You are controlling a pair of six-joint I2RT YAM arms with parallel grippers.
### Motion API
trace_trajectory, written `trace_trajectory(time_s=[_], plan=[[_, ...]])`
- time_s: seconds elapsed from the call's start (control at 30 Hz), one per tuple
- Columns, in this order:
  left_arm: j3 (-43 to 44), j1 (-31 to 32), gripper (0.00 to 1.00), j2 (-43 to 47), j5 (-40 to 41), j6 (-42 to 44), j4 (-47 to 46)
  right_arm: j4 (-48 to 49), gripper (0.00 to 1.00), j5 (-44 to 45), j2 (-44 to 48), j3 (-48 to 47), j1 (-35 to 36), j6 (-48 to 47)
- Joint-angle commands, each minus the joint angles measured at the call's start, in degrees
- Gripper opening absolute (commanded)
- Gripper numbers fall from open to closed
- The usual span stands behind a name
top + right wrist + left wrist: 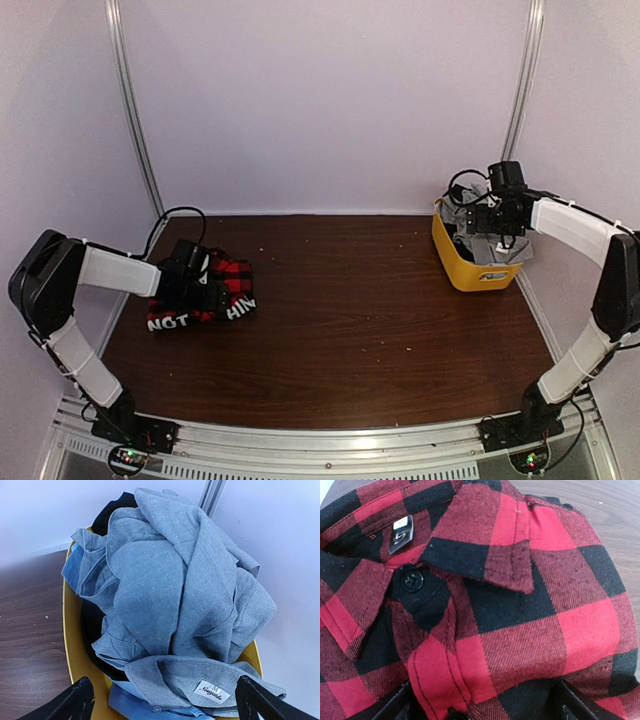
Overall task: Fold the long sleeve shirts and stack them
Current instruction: Move the square-folded shirt to the corner of the board.
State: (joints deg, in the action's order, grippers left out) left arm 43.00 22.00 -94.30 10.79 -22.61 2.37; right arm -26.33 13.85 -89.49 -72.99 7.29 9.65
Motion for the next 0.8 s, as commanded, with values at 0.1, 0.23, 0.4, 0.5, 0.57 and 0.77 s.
trace_trajectory(time_s=[0.1,0.23,0.4,0.5,0.57,0.77], plan=[[2.5,-3.7,0.97,1.7,0.7,-1.6,9.0,1.8,1.00,-3.6,-0.6,-0.5,-1.1,1.1],[1.8,-2.5,0.97,5.5,-2.9,-4.7,9.6,1.9,1.00,-5.2,-1.0,-0.8,-1.3,1.5],[3.7,6.5,0.98,13.1,-0.9,-8.0,7.1,2.8,1.00,-8.0,-0.1,0.1,-1.3,1.7],[6.7,10.5,0.98,12.0,-0.8,-9.4,6.0,2.9,1.00,-9.0,0.3,0.5,-1.3,1.8],[9.1,11.6,0.98,8.2,-1.7,-9.6,5.3,2.9,1.00,-9.3,0.6,0.7,-1.2,2.0],[19.0,14.1,0.97,-7.6,-4.8,-7.7,5.3,2.7,1.00,-9.8,1.7,1.5,-1.2,2.3]])
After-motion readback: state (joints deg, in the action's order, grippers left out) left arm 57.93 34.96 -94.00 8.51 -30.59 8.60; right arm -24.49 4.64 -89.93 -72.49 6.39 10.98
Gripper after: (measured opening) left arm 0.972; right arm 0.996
